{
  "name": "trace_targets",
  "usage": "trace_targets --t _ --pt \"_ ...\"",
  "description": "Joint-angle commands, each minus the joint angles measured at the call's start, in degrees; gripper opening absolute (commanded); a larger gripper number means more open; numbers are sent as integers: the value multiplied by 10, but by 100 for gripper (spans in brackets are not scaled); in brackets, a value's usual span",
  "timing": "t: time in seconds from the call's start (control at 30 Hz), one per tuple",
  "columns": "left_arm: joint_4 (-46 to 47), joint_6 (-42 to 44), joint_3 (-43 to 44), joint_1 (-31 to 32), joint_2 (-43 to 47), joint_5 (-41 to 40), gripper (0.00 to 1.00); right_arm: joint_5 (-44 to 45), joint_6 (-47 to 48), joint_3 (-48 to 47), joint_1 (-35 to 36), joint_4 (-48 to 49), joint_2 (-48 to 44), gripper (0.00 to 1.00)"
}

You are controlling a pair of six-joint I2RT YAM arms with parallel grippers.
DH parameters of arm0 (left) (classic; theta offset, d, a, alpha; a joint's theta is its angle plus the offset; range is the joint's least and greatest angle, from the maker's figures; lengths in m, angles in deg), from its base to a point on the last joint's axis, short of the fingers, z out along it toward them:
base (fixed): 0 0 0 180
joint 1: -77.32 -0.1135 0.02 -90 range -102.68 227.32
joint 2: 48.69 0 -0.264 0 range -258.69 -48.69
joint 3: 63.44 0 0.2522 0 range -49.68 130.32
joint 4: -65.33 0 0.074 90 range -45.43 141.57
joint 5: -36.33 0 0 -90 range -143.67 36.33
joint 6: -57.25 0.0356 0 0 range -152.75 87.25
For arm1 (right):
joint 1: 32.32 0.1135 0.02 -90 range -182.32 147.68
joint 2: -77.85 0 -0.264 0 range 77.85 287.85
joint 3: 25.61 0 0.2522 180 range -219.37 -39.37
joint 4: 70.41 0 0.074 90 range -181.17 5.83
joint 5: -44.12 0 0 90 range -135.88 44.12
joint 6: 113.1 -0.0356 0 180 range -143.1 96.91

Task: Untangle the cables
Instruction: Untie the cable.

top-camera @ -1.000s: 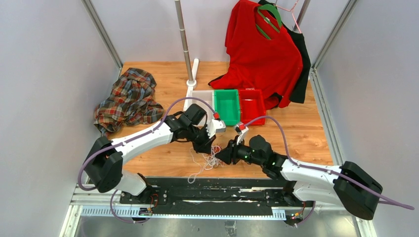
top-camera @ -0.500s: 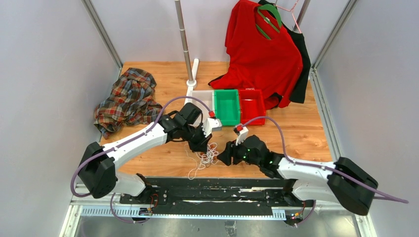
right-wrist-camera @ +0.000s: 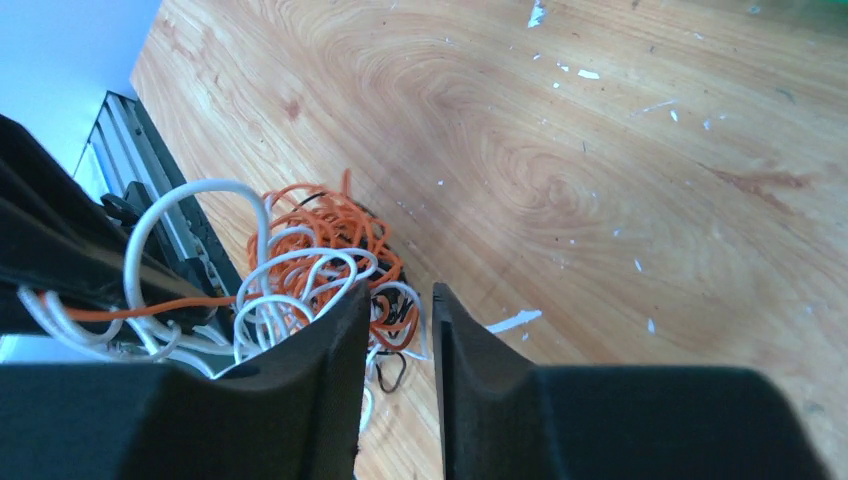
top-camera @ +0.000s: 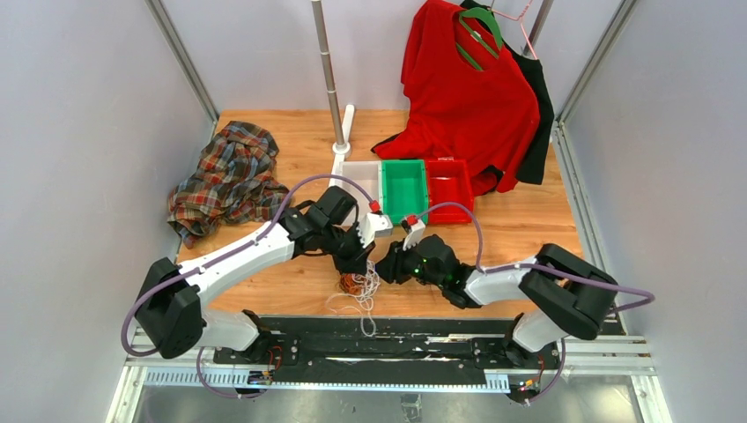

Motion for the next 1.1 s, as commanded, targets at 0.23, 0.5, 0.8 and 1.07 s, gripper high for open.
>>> trace_targets --t 0.23,0.5,0.8,1.07 --pt "-59 38 37 -24 51 -10 1 3 -25 11 -1 65 24 1" --pt "-195 128 104 -42 135 -69 1 210 24 54 -7 -162 -152 1" --pt "-229 226 58 -43 245 -210 1 392 28 56 -36 -389 -386 1" --pt "-238 350 -98 -44 335 -352 1 419 46 -6 -118 -537 -509 1"
